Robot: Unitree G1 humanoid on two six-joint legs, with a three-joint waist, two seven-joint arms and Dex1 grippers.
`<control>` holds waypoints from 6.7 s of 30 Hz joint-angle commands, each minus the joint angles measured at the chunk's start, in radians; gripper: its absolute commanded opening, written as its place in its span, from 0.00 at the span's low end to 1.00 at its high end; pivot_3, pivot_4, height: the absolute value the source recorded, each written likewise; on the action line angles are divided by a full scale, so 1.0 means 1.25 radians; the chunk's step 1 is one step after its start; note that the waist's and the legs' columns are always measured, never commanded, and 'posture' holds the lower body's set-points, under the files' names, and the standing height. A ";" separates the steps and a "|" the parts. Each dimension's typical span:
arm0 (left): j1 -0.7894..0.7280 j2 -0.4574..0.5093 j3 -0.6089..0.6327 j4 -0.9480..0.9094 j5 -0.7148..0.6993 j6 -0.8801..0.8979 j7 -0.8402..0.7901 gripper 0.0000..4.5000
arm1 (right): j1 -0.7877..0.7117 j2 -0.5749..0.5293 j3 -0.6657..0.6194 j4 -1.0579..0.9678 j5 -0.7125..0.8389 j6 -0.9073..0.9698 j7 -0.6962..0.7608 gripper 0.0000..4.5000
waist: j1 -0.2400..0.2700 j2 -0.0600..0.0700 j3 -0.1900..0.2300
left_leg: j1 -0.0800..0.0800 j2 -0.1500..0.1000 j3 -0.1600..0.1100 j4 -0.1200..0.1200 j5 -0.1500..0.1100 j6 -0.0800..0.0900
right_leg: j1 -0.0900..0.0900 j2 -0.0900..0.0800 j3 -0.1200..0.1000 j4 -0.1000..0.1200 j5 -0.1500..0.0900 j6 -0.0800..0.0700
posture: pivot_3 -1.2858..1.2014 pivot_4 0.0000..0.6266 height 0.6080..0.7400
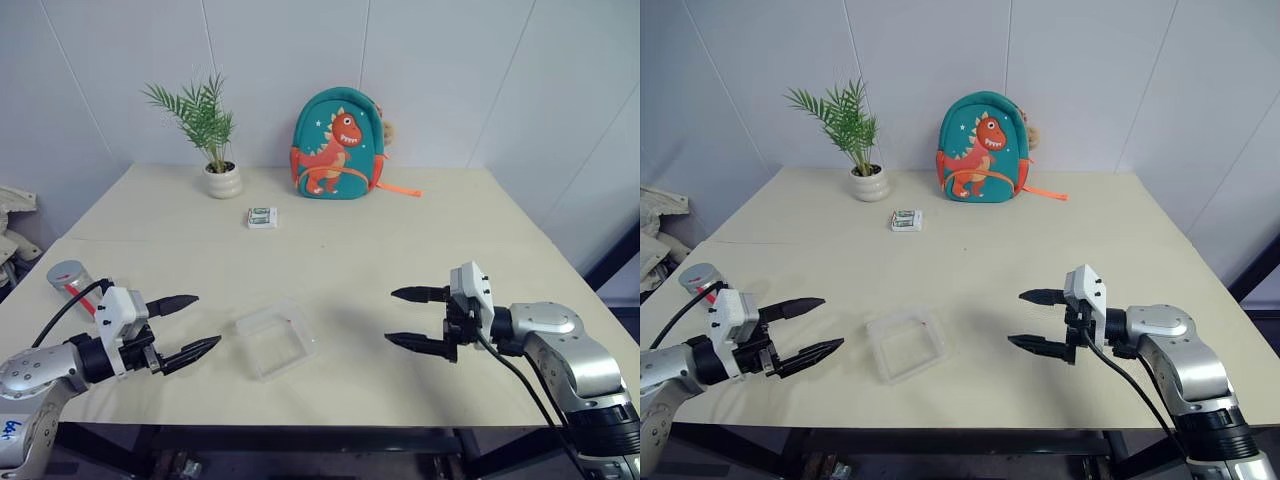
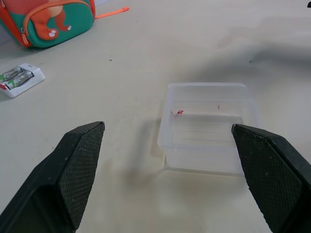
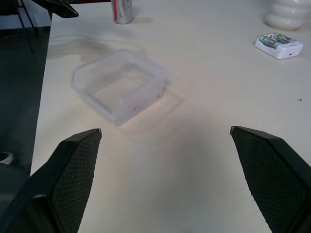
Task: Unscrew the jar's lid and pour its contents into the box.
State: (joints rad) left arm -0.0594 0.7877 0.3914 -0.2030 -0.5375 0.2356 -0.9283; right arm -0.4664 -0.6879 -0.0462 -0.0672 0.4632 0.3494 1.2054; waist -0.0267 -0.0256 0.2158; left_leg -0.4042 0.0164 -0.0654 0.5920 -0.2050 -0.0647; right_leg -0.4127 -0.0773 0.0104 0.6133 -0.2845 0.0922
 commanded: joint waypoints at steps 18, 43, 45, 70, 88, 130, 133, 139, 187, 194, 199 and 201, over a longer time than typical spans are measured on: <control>0.163 -0.365 0.261 -0.122 0.145 -0.058 0.604 0.99 | -0.304 0.214 0.096 0.165 0.030 -0.021 0.055 1.00 | 0.000 -0.001 0.000 | 0.002 0.000 0.005 0.005 -0.001 0.001 | 0.000 0.001 0.006 0.004 0.003 0.003 | 0.52 0.24 1.00; -0.258 -0.175 0.180 0.479 0.293 -0.225 0.788 0.99 | -0.333 0.330 0.091 0.061 0.055 0.015 -0.078 1.00 | 0.000 -0.002 -0.001 | 0.001 0.001 0.005 0.004 -0.002 -0.001 | -0.003 0.002 0.006 0.007 0.009 0.012 | 0.52 0.24 1.00; -0.276 -0.163 0.172 0.518 0.291 -0.239 0.781 0.99 | -0.332 0.330 0.091 0.056 0.056 0.017 -0.084 1.00 | -0.001 -0.002 -0.001 | 0.001 0.001 0.005 0.004 -0.002 -0.001 | -0.003 0.002 0.006 0.007 0.009 0.012 | 0.52 0.24 1.00; -0.431 -0.117 0.111 0.863 0.289 -0.384 0.773 0.44 | -0.309 0.321 0.088 0.019 0.073 0.031 -0.126 1.00 | -0.001 -0.002 -0.001 | 0.001 0.001 0.005 0.003 -0.002 -0.001 | -0.003 0.002 0.005 0.007 0.009 0.012 | 0.52 0.24 1.00; -0.221 -0.092 0.001 0.106 -0.086 0.004 0.294 0.43 | -0.263 0.300 0.090 -0.102 0.105 0.135 -0.201 1.00 | -0.002 -0.002 -0.001 | 0.001 0.001 0.005 0.003 -0.002 -0.001 | -0.004 0.002 0.006 0.006 0.009 0.011 | 0.52 0.24 1.00; -0.386 -0.231 -0.273 0.143 0.004 0.090 0.024 0.43 | -0.324 0.351 0.191 -0.103 -0.018 0.283 -0.441 1.00 | -0.002 -0.002 -0.001 | 0.000 0.001 0.005 0.002 -0.003 0.000 | -0.005 0.003 0.006 0.006 0.008 0.010 | 0.52 0.24 1.00; -0.385 -0.234 -0.271 0.142 0.006 0.091 0.026 0.43 | -0.326 0.354 0.186 -0.095 -0.020 0.280 -0.437 1.00 | -0.002 -0.002 -0.001 | 0.000 0.001 0.005 0.002 -0.003 0.000 | -0.005 0.003 0.006 0.006 0.008 0.010 | 0.52 0.24 1.00; -0.385 -0.236 -0.269 0.142 0.011 0.091 0.025 0.43 | -0.325 0.356 0.182 -0.092 -0.019 0.281 -0.431 0.79 | -0.002 -0.002 -0.001 | 0.000 0.001 0.005 0.002 -0.003 0.000 | -0.005 0.003 0.006 0.006 0.008 0.010 | 0.52 0.24 1.00; -0.459 -0.255 -0.339 0.246 0.058 0.016 -0.217 0.43 | -0.413 0.274 0.144 0.077 0.044 0.199 0.004 0.93 | -0.002 -0.002 -0.001 | 0.000 0.002 0.006 0.003 -0.003 0.000 | -0.005 0.003 0.006 0.007 0.007 0.011 | 0.52 0.24 1.00; -0.453 -0.252 -0.328 0.253 0.053 0.009 -0.212 0.43 | -0.383 0.241 0.121 0.027 0.072 0.202 0.003 0.99 | -0.001 -0.002 -0.001 | 0.000 0.002 0.006 0.003 -0.003 0.000 | -0.005 0.003 0.007 0.007 0.007 0.011 | 0.52 0.24 1.00; -0.453 -0.261 -0.315 0.262 0.056 -0.009 -0.186 0.43 | -0.382 0.237 0.129 0.018 0.054 0.200 -0.042 0.99 | -0.002 -0.002 -0.001 | 0.000 0.002 0.006 0.003 -0.003 0.000 | -0.005 0.003 0.007 0.008 0.007 0.011 | 0.52 0.24 1.00; -0.457 -0.266 -0.313 0.265 0.053 -0.011 -0.176 0.43 | -0.388 0.251 0.137 0.016 0.040 0.207 -0.084 0.99 | -0.002 -0.002 -0.001 | 0.000 0.002 0.006 0.003 -0.003 0.000 | -0.005 0.003 0.007 0.008 0.007 0.011 | 0.52 0.24 1.00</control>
State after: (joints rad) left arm -0.6205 0.4590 -0.0203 0.1347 -0.4646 0.2394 -1.1586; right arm -0.9363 -0.3834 0.1307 -0.0079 0.5215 0.6103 1.1359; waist -0.0294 -0.0277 0.2147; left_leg -0.4046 0.0183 -0.0585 0.5962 -0.2084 -0.0645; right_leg -0.4190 -0.0730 0.0188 0.6229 -0.2755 0.1054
